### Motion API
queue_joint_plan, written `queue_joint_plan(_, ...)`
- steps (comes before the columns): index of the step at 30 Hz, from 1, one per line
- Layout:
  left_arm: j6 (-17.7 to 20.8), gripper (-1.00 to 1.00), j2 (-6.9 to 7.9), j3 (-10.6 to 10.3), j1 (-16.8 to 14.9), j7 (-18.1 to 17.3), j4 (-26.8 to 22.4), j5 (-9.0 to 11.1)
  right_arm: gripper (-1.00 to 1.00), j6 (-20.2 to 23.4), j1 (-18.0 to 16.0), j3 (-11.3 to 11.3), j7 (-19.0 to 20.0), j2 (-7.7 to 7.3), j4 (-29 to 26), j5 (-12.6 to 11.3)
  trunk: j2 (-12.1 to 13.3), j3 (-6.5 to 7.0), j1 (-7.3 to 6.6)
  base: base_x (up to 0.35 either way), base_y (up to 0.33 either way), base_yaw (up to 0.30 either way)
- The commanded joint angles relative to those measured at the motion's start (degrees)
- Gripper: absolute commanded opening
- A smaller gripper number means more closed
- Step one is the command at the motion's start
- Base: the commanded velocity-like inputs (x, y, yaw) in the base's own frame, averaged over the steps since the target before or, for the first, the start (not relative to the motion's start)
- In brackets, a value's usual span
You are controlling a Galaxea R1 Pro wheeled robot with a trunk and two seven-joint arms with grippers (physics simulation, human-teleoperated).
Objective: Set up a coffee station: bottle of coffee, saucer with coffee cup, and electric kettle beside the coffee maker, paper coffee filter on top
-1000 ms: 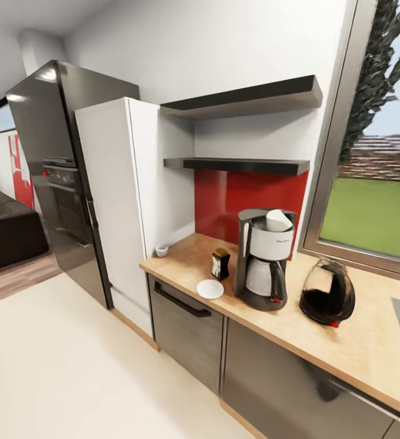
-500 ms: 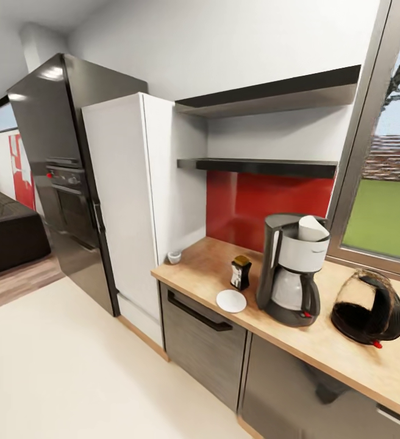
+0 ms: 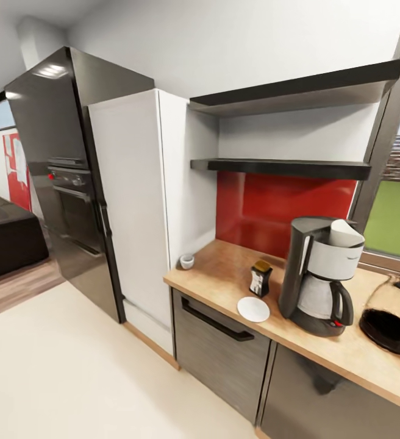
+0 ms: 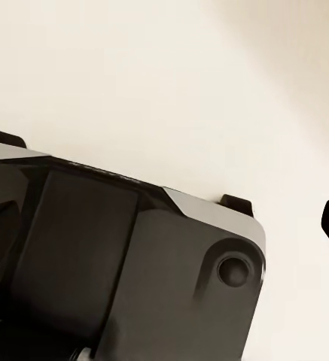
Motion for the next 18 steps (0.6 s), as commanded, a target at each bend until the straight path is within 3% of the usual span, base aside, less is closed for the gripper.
queue_joint_plan(1,-0.2,1.00,0.01,-0.4,0.0,0.1,0.0,0.6,1.00,-0.2,0.0,0.4,0.2,0.02,0.1,-0.6,0.0,-0.02,0.03,0.141,0.307,-0.224)
queue_joint_plan(18,-0.2,1.00,0.05,-0.4,0.0,0.1,0.1,0.6,1.00,-0.2,0.0,0.4,0.2,0.02,0.1,-0.5,0.0,-0.02,0.03,0.168,0.295,-0.254)
